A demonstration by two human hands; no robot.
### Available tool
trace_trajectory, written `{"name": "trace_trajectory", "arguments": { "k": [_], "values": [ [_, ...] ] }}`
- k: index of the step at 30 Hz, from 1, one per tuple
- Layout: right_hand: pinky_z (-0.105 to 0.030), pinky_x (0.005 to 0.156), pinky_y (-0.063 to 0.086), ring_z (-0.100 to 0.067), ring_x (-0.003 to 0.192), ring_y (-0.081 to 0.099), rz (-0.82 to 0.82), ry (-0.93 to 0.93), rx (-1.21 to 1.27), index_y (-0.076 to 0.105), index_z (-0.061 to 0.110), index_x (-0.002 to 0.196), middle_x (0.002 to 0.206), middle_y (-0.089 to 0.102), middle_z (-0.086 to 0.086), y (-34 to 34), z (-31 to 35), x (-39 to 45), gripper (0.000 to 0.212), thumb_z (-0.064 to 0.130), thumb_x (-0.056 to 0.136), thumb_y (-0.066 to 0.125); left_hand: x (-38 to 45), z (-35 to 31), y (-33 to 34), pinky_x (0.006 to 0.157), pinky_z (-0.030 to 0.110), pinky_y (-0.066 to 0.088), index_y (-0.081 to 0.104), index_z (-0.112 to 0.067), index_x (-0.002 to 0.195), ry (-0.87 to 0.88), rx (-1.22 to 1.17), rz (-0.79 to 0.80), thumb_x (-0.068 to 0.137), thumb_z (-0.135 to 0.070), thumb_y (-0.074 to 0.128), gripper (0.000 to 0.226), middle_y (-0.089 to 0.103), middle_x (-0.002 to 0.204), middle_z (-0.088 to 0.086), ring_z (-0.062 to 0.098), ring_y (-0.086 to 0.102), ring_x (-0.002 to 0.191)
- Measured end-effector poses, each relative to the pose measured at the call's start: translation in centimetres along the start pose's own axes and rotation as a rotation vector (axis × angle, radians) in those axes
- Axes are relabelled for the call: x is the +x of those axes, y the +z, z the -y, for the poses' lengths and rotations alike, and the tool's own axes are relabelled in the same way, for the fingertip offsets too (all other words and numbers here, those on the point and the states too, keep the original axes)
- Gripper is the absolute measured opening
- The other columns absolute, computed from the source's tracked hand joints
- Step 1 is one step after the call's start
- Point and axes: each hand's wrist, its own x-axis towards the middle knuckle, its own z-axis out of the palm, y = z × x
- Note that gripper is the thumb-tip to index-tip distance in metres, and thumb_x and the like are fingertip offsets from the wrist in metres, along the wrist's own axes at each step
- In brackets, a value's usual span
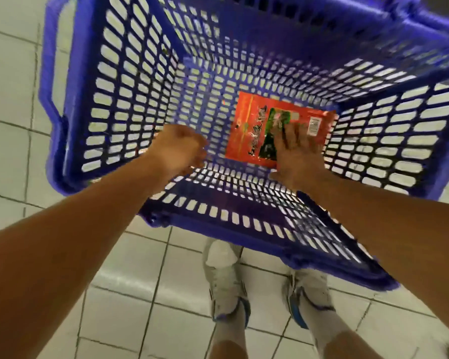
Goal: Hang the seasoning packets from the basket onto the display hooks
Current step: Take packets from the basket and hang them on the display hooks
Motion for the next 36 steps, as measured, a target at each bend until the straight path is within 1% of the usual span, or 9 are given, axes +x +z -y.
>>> {"name": "trace_trajectory", "arguments": {
  "k": [3,7,13,19,21,24,31,34,36],
  "values": [
    [-0.064,0.120,0.011,-0.043,0.154,-0.009,-0.062,-0.013,-0.061,-0.012,0.018,0.160,0.168,-0.016,-0.014,1.5,-0.3,0.9,0.108,0.048,0.091,0.066,1.1,0.5,0.5,0.067,0.038,0.048,0.070,0.002,0.097,0.033,0.036,0.001,0.094,-0.007,0.055,0.018,0.074,0.091,0.020,0.026,0.065,0.073],
    [-0.057,0.103,0.047,-0.039,0.139,0.040,-0.146,-0.070,0.016,0.043,0.012,0.146,0.151,0.043,-0.017,-0.2,-2.0,-0.5,0.060,0.021,0.090,0.064,-0.1,-0.3,0.6,0.069,0.038,0.050,0.070,-0.008,0.099,0.011,0.006,0.000,0.097,-0.007,0.050,0.019,0.075,0.097,0.015,0.022,0.067,0.073],
    [-0.034,0.073,0.053,-0.030,0.085,0.067,-0.164,0.132,1.015,0.069,0.010,0.103,0.099,0.072,-0.018,-7.3,-2.2,-5.3,0.017,0.000,0.092,0.062,-5.0,-2.5,-0.8,0.063,0.028,0.048,0.068,-0.008,0.102,-0.036,-0.127,-0.002,0.101,-0.011,0.056,0.012,0.070,0.089,0.007,0.021,0.060,0.075],
    [-0.031,0.070,0.050,-0.019,0.069,0.068,0.157,0.134,1.811,0.067,0.011,0.094,0.074,0.074,0.001,-16.1,-2.4,-14.1,0.031,-0.011,0.089,0.045,-12.2,-5.8,-2.9,0.079,0.039,0.056,0.073,-0.015,0.090,0.022,-0.152,-0.030,0.092,-0.005,0.055,0.021,0.072,0.082,0.005,0.022,0.066,0.079],
    [-0.032,0.071,0.056,-0.020,0.072,0.071,0.241,0.080,1.977,0.067,0.010,0.097,0.080,0.075,-0.002,-19.1,-2.7,-17.5,0.032,-0.003,0.080,0.043,-15.2,-7.5,-3.5,0.083,0.041,0.055,0.075,-0.021,0.079,0.086,-0.177,-0.024,0.090,-0.009,0.061,0.021,0.072,0.082,0.001,0.019,0.067,0.080],
    [-0.043,0.084,0.060,-0.032,0.093,0.072,0.305,0.015,2.108,0.073,0.012,0.105,0.101,0.075,-0.010,-24.2,-3.4,-22.6,0.044,0.013,0.069,0.048,-20.5,-10.6,-4.3,0.089,0.040,0.054,0.074,-0.023,0.104,0.182,-0.224,0.032,0.085,-0.023,0.075,0.019,0.074,0.099,-0.002,0.018,0.069,0.095],
    [-0.035,0.069,0.061,-0.024,0.083,0.075,0.031,-0.265,2.142,0.081,0.019,0.085,0.091,0.078,-0.006,-37.5,-5.8,-37.6,0.035,0.020,0.057,0.060,-35.4,-20.3,-6.4,0.074,0.031,0.060,0.073,-0.016,0.112,0.407,-0.372,0.180,0.096,-0.018,0.065,0.018,0.078,0.101,0.007,0.024,0.075,0.093],
    [-0.022,0.061,0.058,-0.010,0.072,0.075,-0.107,-0.337,2.185,0.082,0.024,0.074,0.078,0.078,0.004,-43.0,-7.1,-45.3,0.042,0.010,0.083,0.043,-43.5,-24.4,-7.4,0.080,0.044,0.062,0.072,-0.010,0.113,0.546,-0.361,0.180,0.094,-0.015,0.067,0.020,0.075,0.106,0.019,0.033,0.073,0.094],
    [-0.027,0.070,0.061,-0.014,0.086,0.077,-0.202,-0.385,2.134,0.083,0.022,0.091,0.094,0.080,-0.001,-46.0,-7.9,-50.8,0.023,0.026,0.091,0.060,-49.0,-27.1,-7.9,0.072,0.042,0.063,0.072,-0.010,0.105,0.635,-0.344,0.186,0.093,-0.011,0.069,0.013,0.076,0.098,0.018,0.027,0.073,0.085]
  ]
}}
